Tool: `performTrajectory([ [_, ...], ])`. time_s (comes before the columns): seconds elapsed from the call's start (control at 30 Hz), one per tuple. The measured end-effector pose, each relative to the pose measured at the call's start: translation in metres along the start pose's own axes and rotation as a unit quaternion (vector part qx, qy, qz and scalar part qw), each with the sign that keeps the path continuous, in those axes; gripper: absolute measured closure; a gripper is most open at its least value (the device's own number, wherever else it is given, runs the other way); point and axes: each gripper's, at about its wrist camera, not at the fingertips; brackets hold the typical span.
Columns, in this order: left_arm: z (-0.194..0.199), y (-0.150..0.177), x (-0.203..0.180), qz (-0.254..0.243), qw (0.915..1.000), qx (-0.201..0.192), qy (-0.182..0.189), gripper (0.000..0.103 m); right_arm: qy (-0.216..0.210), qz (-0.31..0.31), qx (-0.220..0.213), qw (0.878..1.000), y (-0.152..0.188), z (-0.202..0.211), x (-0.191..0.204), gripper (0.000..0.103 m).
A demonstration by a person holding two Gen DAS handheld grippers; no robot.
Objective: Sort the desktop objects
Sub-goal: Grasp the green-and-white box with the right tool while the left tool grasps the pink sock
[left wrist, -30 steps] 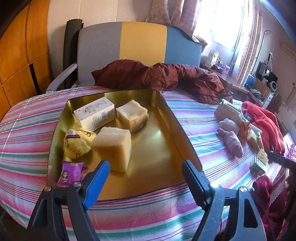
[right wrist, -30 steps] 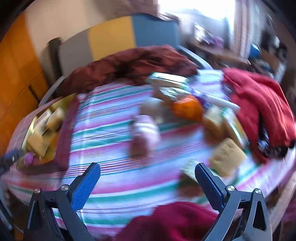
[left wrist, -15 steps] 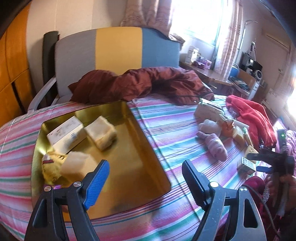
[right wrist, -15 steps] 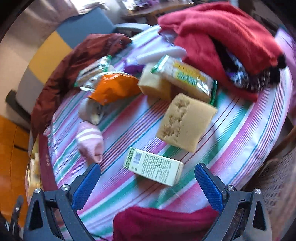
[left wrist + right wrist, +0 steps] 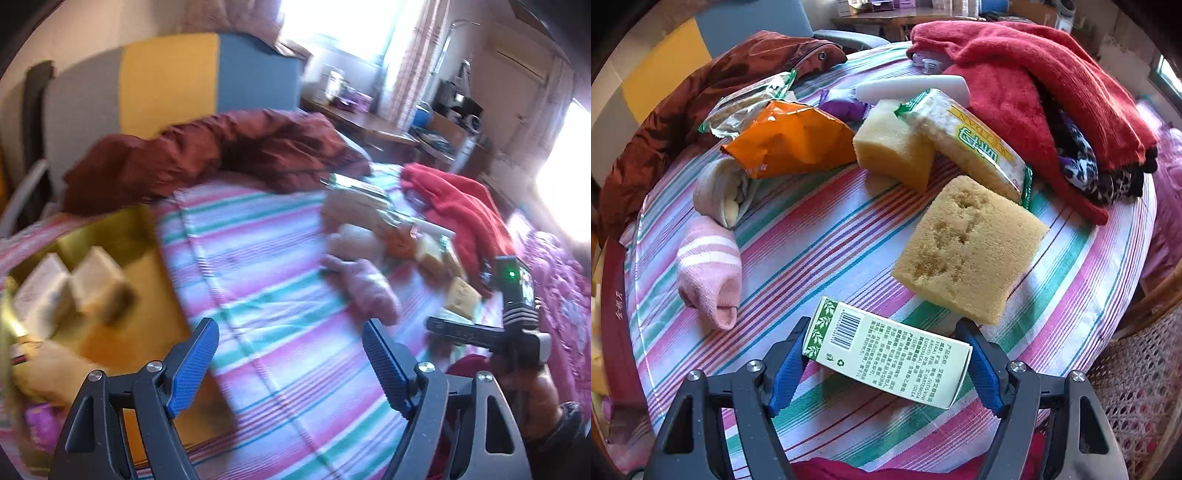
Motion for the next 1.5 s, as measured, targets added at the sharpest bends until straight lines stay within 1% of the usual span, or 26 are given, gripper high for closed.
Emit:
performTrajectory([
  [0.07, -0.015, -0.005, -0.009, 0.002, 0.9996, 0.017, 0.024, 0.023, -0.017, 0.000, -0.003, 1.000, -0.001, 0.002, 0.002, 0.026],
  [0.23, -0.050, -0.020, -0.029, -0.007, 0.9980, 0.046, 0.043, 0.024, -0.047, -0.002, -0.005, 0.999, -0.002, 0.005, 0.003, 0.026],
  [0.37, -0.081, -0.031, -0.037, -0.002, 0.9953, 0.073, 0.064, 0.025, -0.048, 0.011, -0.019, 0.999, -0.001, 0.012, 0.005, 0.026],
  [0.43, -0.099, -0.035, -0.040, 0.004, 0.9932, 0.093, 0.070, 0.031, -0.046, 0.026, -0.027, 0.998, -0.001, 0.015, 0.011, 0.026],
  [0.47, -0.108, -0.038, -0.041, 0.010, 0.9918, 0.100, 0.079, 0.031, -0.043, 0.033, -0.031, 0.998, -0.001, 0.016, 0.013, 0.026],
  [0.53, -0.120, -0.042, -0.043, 0.017, 0.9908, 0.110, 0.078, 0.033, -0.034, 0.050, -0.040, 0.997, 0.000, 0.020, 0.018, 0.026],
  [0.57, -0.124, -0.044, -0.045, 0.017, 0.9908, 0.111, 0.076, 0.034, -0.030, 0.053, -0.041, 0.997, 0.001, 0.019, 0.028, 0.026],
  [0.63, -0.134, -0.047, -0.050, 0.015, 0.9901, 0.115, 0.080, 0.036, -0.020, 0.065, -0.042, 0.997, 0.000, 0.017, 0.032, 0.026],
  [0.67, -0.139, -0.047, -0.052, 0.015, 0.9895, 0.120, 0.078, 0.036, -0.016, 0.068, -0.042, 0.997, -0.001, 0.015, 0.032, 0.026],
  [0.7, -0.146, -0.048, -0.054, 0.014, 0.9886, 0.128, 0.078, 0.038, -0.013, 0.072, -0.043, 0.996, -0.002, 0.013, 0.034, 0.026],
  [0.73, -0.151, -0.047, -0.056, 0.013, 0.9879, 0.134, 0.077, 0.041, -0.011, 0.075, -0.043, 0.996, -0.002, 0.013, 0.035, 0.026],
  [0.8, -0.160, -0.046, -0.060, 0.007, 0.9874, 0.144, 0.065, 0.043, -0.010, 0.077, -0.041, 0.996, -0.003, 0.011, 0.036, 0.026],
  [0.87, -0.169, -0.044, -0.063, 0.003, 0.9867, 0.151, 0.061, 0.043, -0.008, 0.081, -0.039, 0.996, 0.000, 0.010, 0.034, 0.026],
  [0.9, -0.173, -0.042, -0.064, -0.001, 0.9866, 0.152, 0.059, 0.043, -0.007, 0.084, -0.036, 0.996, 0.000, 0.010, 0.035, 0.026],
  [1.03, -0.173, -0.038, -0.068, -0.024, 0.9899, 0.131, 0.048, 0.042, -0.001, 0.098, -0.029, 0.995, 0.004, 0.010, 0.036, 0.026],
  [1.17, -0.173, -0.035, -0.066, -0.035, 0.9910, 0.118, 0.052, 0.041, 0.001, 0.115, -0.019, 0.993, 0.009, 0.007, 0.042, 0.026],
  [1.5, -0.173, -0.036, -0.067, -0.031, 0.9902, 0.130, 0.040, 0.040, 0.020, 0.145, -0.014, 0.989, 0.017, 0.006, 0.050, 0.026],
])
Point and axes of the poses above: each gripper's, at about its wrist camera, not at the fingertips, and z roughly against the way its jaws point, x to its left, y to its underside, and after that the axes turned 1 degree about -z, right-handed
